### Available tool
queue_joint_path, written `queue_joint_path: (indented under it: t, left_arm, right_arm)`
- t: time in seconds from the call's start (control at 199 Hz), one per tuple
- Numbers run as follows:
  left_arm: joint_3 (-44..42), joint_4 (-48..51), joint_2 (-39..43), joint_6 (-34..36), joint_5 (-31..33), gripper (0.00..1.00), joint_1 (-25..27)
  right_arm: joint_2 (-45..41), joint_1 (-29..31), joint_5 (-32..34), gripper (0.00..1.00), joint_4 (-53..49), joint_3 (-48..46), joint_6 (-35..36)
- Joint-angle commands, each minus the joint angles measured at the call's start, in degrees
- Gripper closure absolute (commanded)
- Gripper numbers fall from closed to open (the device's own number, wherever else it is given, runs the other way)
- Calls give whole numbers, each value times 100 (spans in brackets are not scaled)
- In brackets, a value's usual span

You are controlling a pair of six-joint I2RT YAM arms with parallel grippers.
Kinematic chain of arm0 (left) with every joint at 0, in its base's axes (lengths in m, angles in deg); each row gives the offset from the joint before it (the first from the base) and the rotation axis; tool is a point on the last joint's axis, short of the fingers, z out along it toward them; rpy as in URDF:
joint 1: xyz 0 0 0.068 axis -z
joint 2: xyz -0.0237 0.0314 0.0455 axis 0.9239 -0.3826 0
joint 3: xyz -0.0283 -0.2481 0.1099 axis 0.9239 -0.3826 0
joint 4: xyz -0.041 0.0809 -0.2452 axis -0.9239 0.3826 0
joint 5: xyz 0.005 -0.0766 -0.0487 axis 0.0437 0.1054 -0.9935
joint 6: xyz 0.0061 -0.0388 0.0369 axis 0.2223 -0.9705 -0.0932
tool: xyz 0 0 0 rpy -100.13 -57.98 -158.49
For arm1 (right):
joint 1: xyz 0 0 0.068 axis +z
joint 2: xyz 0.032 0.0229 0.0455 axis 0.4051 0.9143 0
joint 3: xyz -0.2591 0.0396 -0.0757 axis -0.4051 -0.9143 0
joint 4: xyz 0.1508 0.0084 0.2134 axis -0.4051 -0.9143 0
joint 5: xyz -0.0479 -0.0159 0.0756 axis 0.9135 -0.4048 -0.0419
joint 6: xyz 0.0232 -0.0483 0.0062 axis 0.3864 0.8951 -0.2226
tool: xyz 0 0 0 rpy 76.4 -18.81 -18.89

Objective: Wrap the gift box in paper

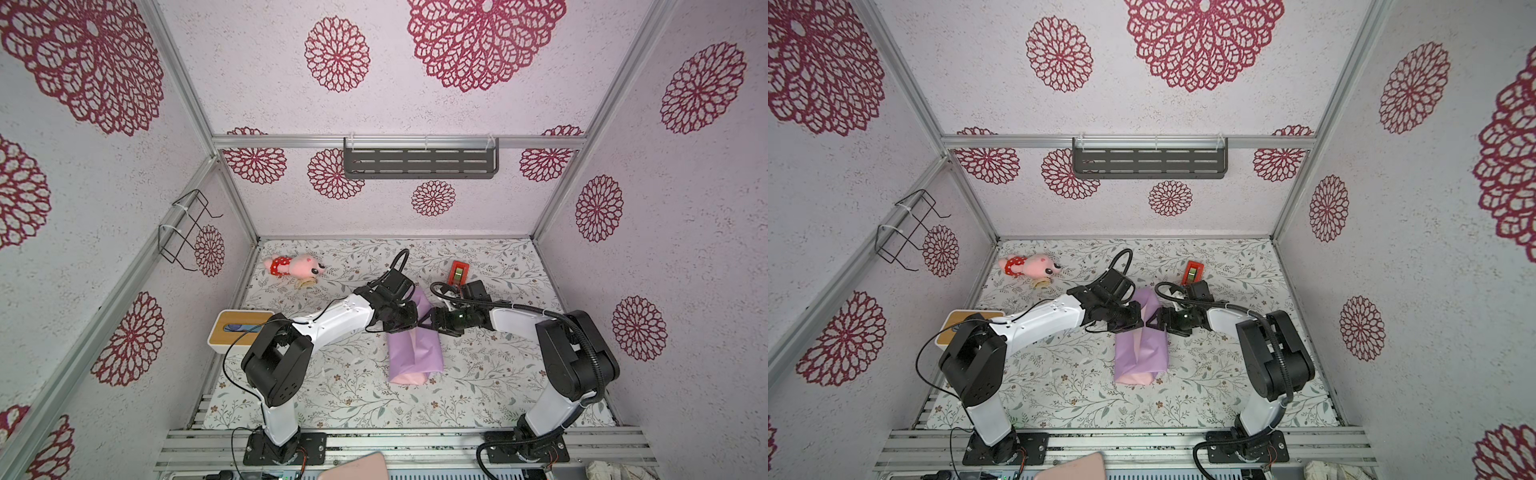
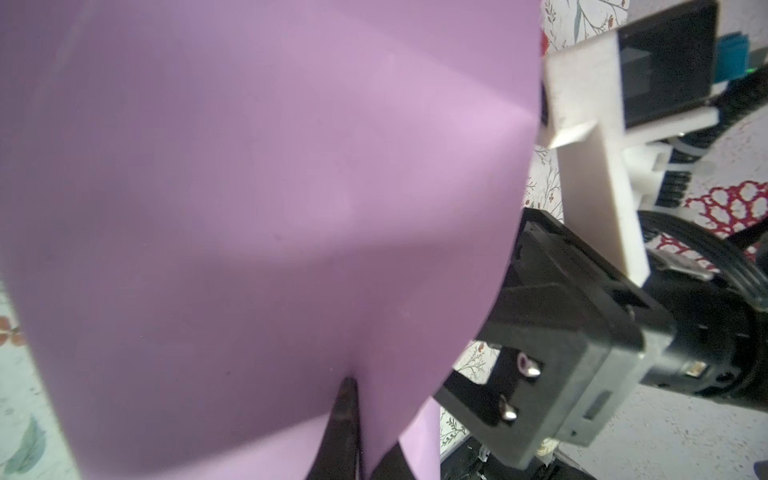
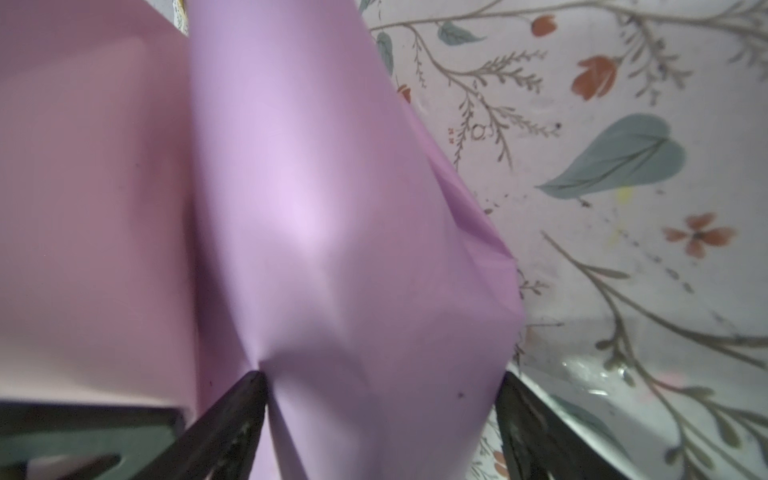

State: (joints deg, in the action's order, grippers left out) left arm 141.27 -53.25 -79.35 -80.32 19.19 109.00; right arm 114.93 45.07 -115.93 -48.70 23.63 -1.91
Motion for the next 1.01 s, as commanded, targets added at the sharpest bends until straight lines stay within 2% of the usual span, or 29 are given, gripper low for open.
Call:
queue_joint_path:
  t: [0.0, 0.191, 0.483, 0.799, 1.001]
  left_arm:
    - [-34, 334, 210, 287, -44, 93, -140]
    - [60, 611, 87, 509, -179, 93, -186]
    - [72, 578, -308, 460, -462, 93, -88]
    - [-14, -271, -414, -225, -751, 94, -97]
    - [8, -500, -441, -391, -823, 94, -177]
  right_arm:
    - [255, 141, 747, 14, -709, -150, 65]
    - [323, 140, 678, 13, -727, -84, 57]
    - [316, 142, 621, 14, -701, -71, 13]
    - [273, 136, 532, 13, -516, -184, -143]
    - [231, 146, 498, 13, -419, -272, -228]
